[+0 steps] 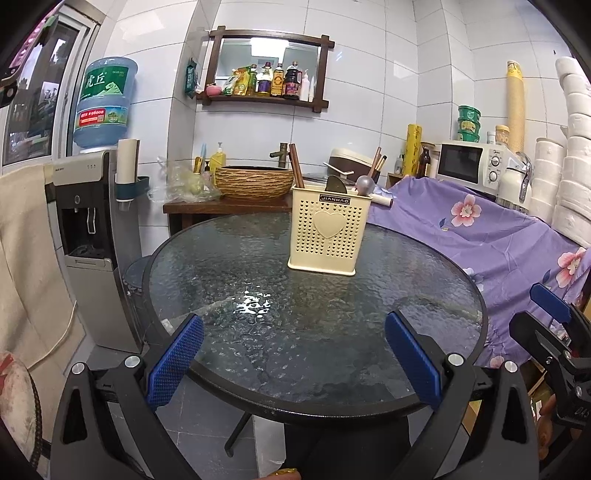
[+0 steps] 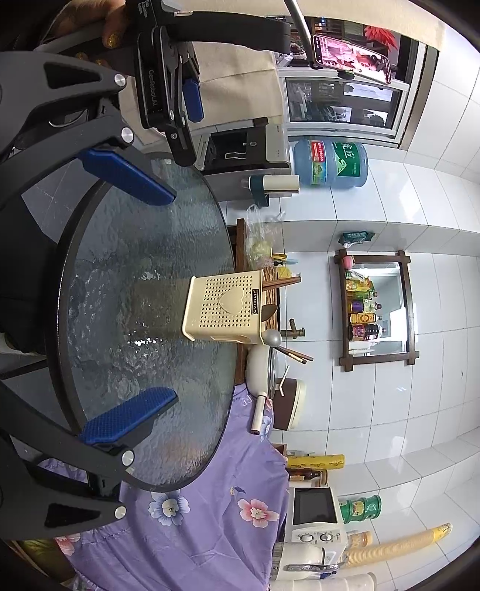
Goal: Organize utensils
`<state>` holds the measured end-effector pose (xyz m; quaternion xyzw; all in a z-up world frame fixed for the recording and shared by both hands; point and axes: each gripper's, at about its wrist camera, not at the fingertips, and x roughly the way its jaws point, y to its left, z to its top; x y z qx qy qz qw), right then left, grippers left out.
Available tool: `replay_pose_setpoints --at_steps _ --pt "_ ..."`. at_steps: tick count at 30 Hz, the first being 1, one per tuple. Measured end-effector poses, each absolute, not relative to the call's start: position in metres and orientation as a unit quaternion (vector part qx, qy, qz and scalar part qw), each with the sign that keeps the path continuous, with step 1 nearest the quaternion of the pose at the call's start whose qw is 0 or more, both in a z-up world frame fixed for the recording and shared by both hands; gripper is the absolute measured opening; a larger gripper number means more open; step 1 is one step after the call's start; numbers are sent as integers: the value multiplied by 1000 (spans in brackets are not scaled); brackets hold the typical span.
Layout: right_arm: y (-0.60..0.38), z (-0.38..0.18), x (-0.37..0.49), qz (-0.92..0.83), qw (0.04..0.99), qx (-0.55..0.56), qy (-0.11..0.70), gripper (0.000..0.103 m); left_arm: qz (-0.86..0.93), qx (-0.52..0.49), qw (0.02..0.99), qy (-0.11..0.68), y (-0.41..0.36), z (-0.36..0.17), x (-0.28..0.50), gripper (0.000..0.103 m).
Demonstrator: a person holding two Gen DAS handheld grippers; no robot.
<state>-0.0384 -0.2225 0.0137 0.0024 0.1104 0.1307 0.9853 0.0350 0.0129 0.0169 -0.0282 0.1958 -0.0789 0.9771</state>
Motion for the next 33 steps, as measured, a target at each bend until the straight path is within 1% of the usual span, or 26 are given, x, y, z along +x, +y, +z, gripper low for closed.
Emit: replay_pose_setpoints --at_steps 33 --pt "-213 13 -35 128 985 5 117 97 -69 -17 977 199 5 17 36 97"
